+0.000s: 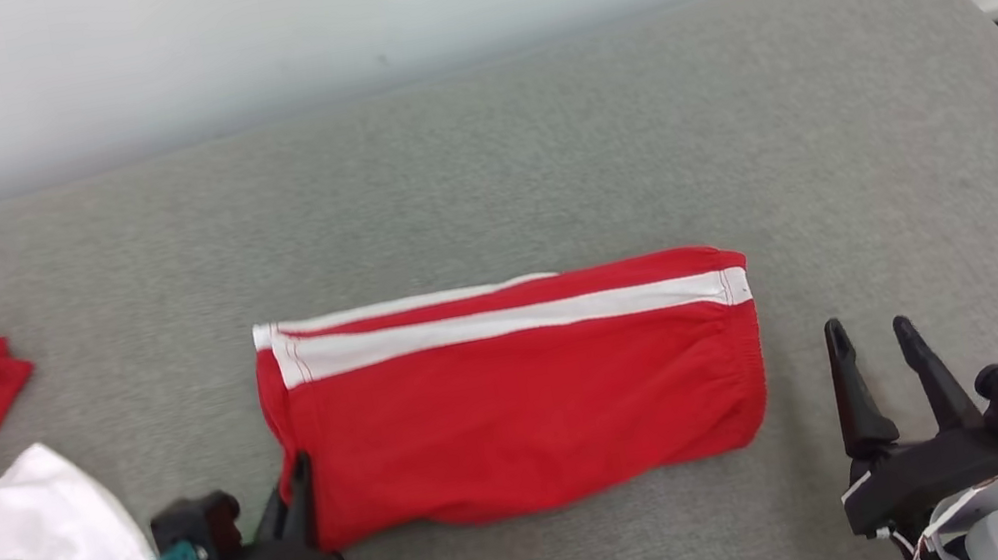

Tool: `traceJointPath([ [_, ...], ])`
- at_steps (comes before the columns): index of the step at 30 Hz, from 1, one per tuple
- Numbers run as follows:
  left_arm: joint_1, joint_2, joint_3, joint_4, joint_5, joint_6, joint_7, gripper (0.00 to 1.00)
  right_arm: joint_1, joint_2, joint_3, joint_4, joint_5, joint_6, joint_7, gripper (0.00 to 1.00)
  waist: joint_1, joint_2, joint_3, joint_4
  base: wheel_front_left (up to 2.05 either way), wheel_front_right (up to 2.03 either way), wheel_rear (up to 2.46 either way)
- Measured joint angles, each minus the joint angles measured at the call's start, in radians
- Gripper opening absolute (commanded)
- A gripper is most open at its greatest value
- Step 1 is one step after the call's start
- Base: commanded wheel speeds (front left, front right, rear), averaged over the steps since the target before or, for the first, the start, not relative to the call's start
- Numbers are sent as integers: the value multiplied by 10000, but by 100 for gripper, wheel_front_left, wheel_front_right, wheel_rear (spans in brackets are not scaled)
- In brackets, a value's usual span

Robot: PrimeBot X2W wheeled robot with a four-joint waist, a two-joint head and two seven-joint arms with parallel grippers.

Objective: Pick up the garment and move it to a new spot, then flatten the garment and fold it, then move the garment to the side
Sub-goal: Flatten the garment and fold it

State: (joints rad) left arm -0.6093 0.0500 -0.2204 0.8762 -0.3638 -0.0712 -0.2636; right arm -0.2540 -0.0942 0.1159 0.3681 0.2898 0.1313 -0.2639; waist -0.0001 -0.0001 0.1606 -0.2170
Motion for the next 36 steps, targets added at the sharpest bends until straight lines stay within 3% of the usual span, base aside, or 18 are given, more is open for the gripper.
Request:
traceJointPath([
  [7, 1062, -13, -560, -861, -445, 410, 0, 0, 219, -136, 370, 136, 71, 0, 0, 100, 0, 0, -430, 660, 0, 0, 0],
  [8, 1173, -10, -612, -1005, -479, 477, 0, 25, 215, -155, 410, 142, 88, 0, 0, 100, 0, 0, -470, 757, 0, 0, 0],
  [9, 1244, 0, -660, -1137, -516, 474, 0, 86, 215, -163, 474, 155, 88, 0, 0, 100, 1, 0, -507, 855, 0, 0, 0],
  [10, 1309, -6, -698, -1248, -652, 497, 0, 100, 215, -171, 522, 171, 88, 0, 0, 100, 1, 0, -539, 951, 0, 0, 0],
  [17, 1738, -4, -736, -2134, -280, 811, 0, 100, -49, -278, 715, 780, 123, 0, 0, 100, 1, 0, -624, 1624, 0, 0, 0],
  [25, 1894, 0, -740, -2631, 52, 813, 0, 100, -647, -303, 249, 2497, 17, 0, 0, 100, 1, 0, -443, 2358, 0, 0, 0],
  [36, 1894, 4, -713, -3499, 612, 830, 0, 100, -1108, -136, 274, 3517, 380, -10, -56, 100, 2, 0, -5, 3055, 0, 0, 0],
])
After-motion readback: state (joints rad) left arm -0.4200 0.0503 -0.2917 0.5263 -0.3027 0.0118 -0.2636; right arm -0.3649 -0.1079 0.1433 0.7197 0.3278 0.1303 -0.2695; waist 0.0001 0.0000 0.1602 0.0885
